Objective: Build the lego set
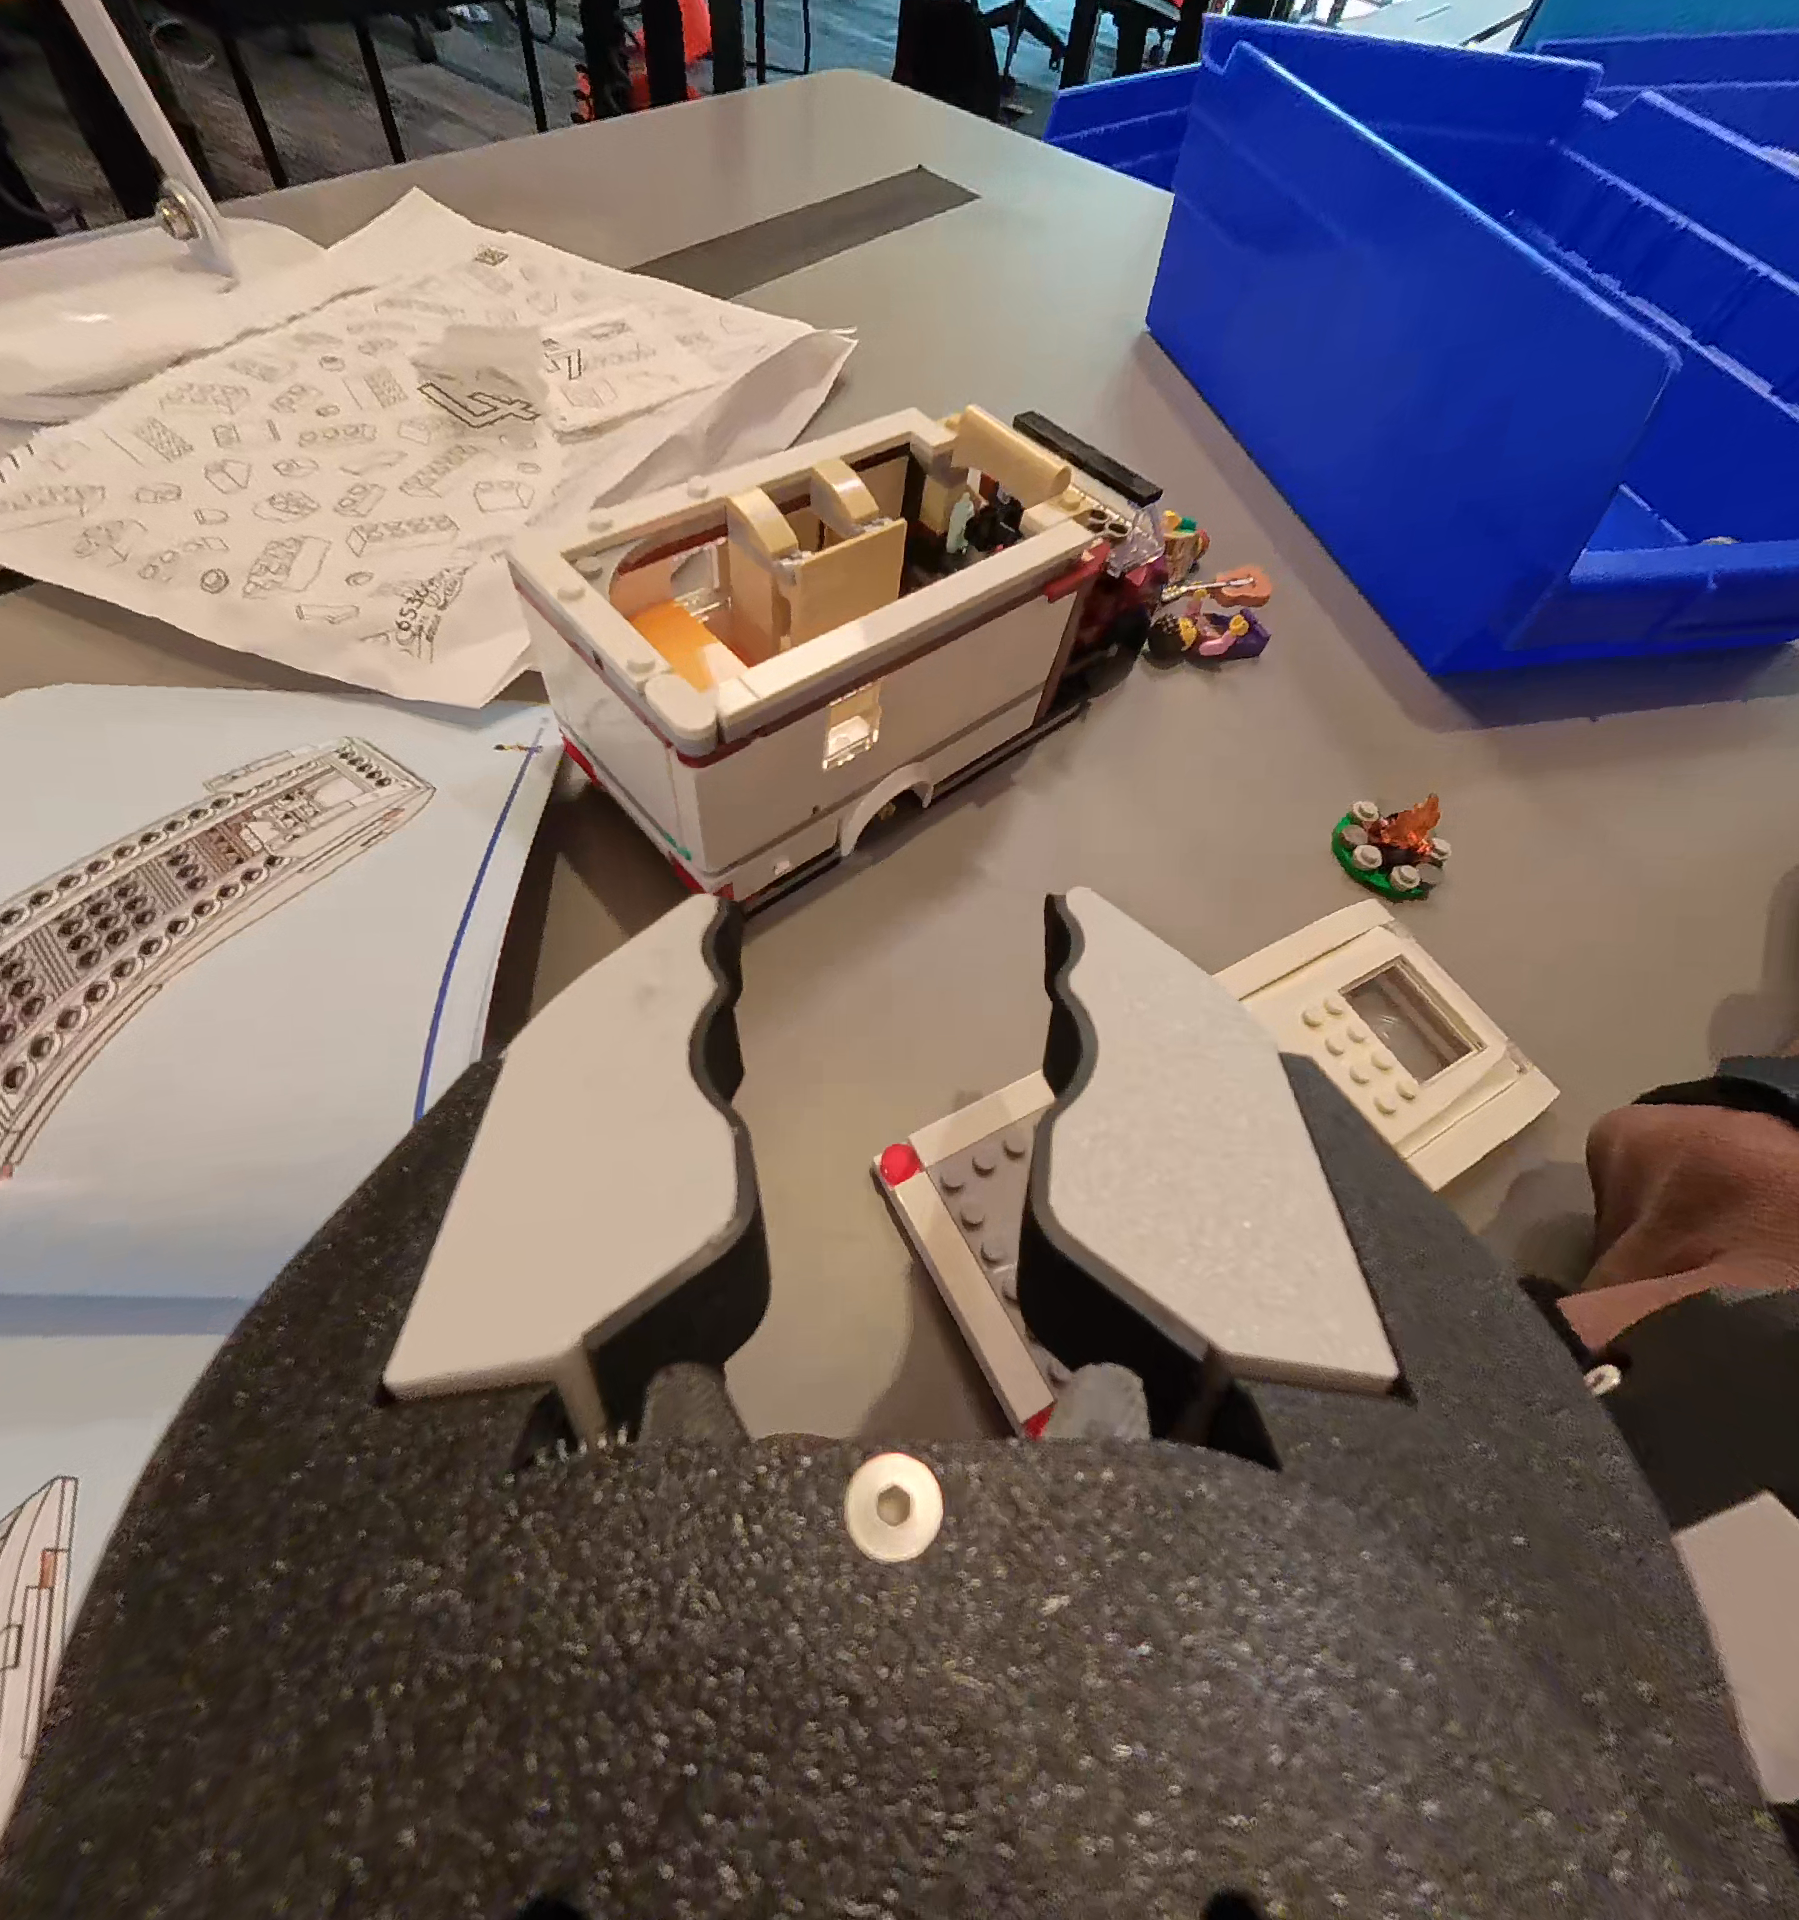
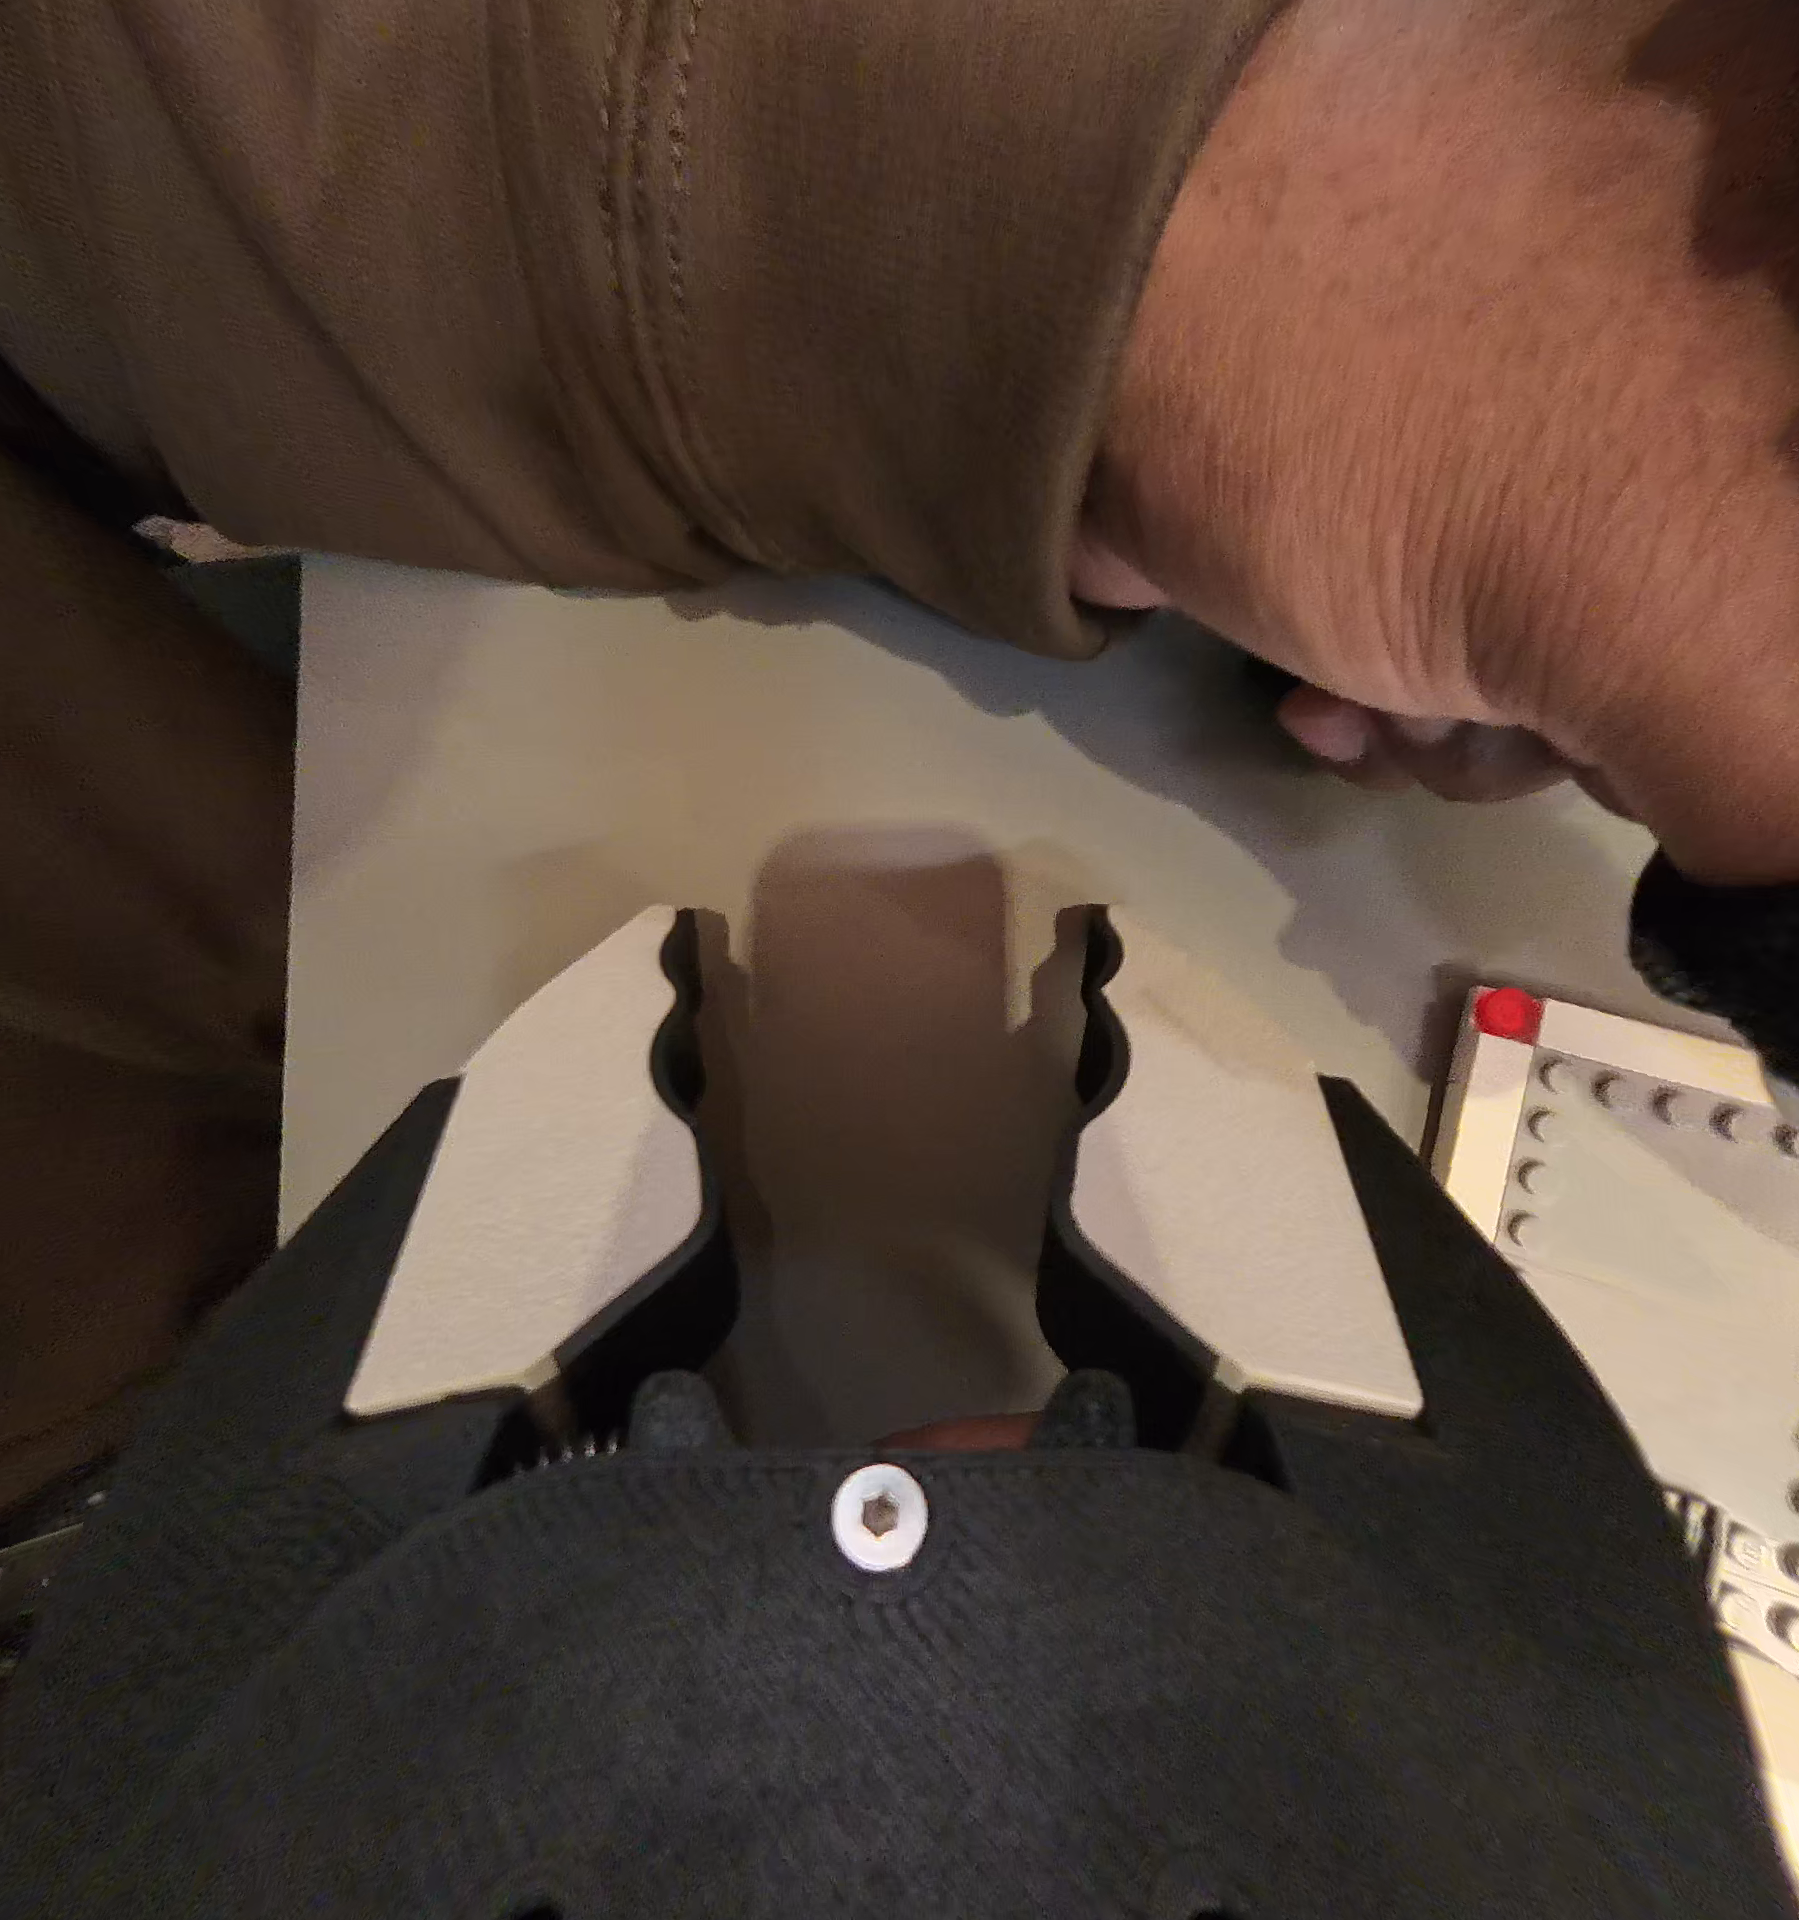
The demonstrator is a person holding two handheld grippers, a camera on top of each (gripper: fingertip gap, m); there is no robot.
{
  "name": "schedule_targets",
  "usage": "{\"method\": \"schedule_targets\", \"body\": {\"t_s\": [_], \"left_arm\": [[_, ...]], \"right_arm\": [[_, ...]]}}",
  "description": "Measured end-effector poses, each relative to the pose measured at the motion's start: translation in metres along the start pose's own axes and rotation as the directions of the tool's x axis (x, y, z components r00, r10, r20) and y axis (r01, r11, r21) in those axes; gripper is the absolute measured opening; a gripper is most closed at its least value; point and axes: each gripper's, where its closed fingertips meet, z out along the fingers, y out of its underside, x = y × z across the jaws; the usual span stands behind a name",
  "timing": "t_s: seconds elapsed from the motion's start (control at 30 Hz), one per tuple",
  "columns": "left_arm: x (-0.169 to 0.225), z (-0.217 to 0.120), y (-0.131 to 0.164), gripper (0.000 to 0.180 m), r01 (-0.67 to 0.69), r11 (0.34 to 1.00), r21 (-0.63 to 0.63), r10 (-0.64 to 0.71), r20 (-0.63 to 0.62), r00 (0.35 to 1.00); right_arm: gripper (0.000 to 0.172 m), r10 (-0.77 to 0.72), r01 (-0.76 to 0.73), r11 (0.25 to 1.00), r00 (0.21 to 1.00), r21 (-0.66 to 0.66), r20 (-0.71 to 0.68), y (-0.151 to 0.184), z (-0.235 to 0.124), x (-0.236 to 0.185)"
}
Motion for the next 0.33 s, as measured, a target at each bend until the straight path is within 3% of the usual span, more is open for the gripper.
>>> {"method": "schedule_targets", "body": {"t_s": [0.17, 0.33], "left_arm": [[-0.0023, 0.0024, -0.0042, 0.056, -0.047, 0.999, 0.017, 0.047, 0.027, 0.999], [-0.0070, 0.0011, -0.0041, 0.056, -0.001, 1.000, 0.019, 0.000, 0.010, 1.000]], "right_arm": [[0.070, 0.031, -0.031, 0.999, 0.999, 0.009, 0.011, 0.0013, -0.0035, 0.0025], [0.068, 0.059, -0.060, 0.998, 0.997, 0.015, 0.044, 0.0011, -0.0053, 0.0023]]}}
